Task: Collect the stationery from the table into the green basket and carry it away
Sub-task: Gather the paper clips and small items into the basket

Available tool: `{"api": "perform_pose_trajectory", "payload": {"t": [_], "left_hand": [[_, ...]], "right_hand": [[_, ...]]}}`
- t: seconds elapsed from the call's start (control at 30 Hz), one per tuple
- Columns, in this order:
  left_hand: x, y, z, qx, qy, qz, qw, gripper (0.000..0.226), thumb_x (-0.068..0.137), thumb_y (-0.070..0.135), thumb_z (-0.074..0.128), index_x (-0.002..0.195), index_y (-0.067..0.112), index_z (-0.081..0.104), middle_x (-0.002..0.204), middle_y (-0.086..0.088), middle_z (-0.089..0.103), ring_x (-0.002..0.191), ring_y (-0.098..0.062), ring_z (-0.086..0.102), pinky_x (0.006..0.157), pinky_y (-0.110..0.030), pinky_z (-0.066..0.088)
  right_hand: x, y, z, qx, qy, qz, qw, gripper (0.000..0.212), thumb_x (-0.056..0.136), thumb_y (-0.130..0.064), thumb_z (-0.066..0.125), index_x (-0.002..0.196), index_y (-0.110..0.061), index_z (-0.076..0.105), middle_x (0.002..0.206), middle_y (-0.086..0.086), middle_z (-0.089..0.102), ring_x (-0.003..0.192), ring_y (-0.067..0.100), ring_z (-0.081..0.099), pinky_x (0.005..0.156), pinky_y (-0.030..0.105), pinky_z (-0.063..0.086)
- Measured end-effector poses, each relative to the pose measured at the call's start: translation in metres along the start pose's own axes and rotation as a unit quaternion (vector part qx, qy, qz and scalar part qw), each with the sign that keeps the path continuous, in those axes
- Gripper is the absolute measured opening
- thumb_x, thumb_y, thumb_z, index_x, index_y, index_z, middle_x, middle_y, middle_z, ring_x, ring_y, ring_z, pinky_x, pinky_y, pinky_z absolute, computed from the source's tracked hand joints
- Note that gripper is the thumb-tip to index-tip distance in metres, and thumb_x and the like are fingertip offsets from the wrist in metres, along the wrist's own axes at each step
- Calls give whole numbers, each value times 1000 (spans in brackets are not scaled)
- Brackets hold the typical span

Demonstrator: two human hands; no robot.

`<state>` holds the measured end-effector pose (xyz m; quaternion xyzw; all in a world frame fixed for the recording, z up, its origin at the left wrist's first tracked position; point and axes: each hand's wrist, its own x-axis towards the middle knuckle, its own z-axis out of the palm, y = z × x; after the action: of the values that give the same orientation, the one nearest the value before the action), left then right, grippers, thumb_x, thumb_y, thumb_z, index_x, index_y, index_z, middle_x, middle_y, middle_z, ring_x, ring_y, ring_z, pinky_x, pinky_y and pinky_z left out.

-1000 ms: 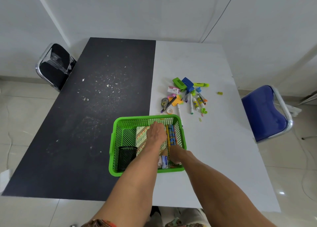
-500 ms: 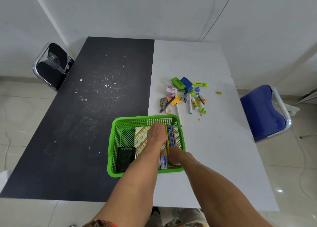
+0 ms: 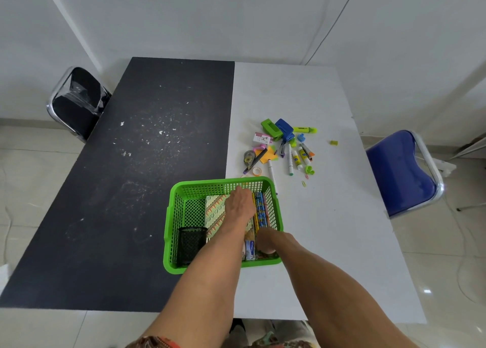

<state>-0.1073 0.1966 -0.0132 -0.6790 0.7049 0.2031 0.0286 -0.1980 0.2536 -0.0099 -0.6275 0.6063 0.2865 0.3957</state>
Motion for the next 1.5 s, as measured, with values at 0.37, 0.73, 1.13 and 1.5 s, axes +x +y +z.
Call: {"api": "perform_pose_trajectory", "payload": {"t": [0.37,0.73,1.13,1.5], "left_hand": [[-4,-2,0,-16,-2,-5,1000,13,92,14,60,101,6,59,112,-12,54,98,-27,57,79,-36,51],[-1,11,-15,11,-2,-6,1000,23,90,5,54,111,3,61,118,-15,57,106,-32,58,81,-39,48],[40,64,-15,-48,13,71,996,27,89,9,56,116,7,58,120,-13,52,107,-31,56,80,-41,47],[111,120,36,-53,-36,75,995,31,93,9,49,124,10,55,124,-11,51,116,-28,51,88,-41,46]], "right_hand": [[19,6,14,-29,8,-8,1000,36,92,-5,49,128,2,51,129,19,56,114,35,56,84,39,48],[19,12,-43,143,103,-3,984,23,87,-11,58,107,-2,64,105,16,68,96,32,67,83,41,56],[33,96,-89,307,247,15,919,18,81,0,55,91,1,71,74,8,67,66,16,66,65,27,58],[102,158,-104,242,290,102,920,26,90,-7,50,111,-5,65,113,12,63,104,26,60,82,29,48]]}}
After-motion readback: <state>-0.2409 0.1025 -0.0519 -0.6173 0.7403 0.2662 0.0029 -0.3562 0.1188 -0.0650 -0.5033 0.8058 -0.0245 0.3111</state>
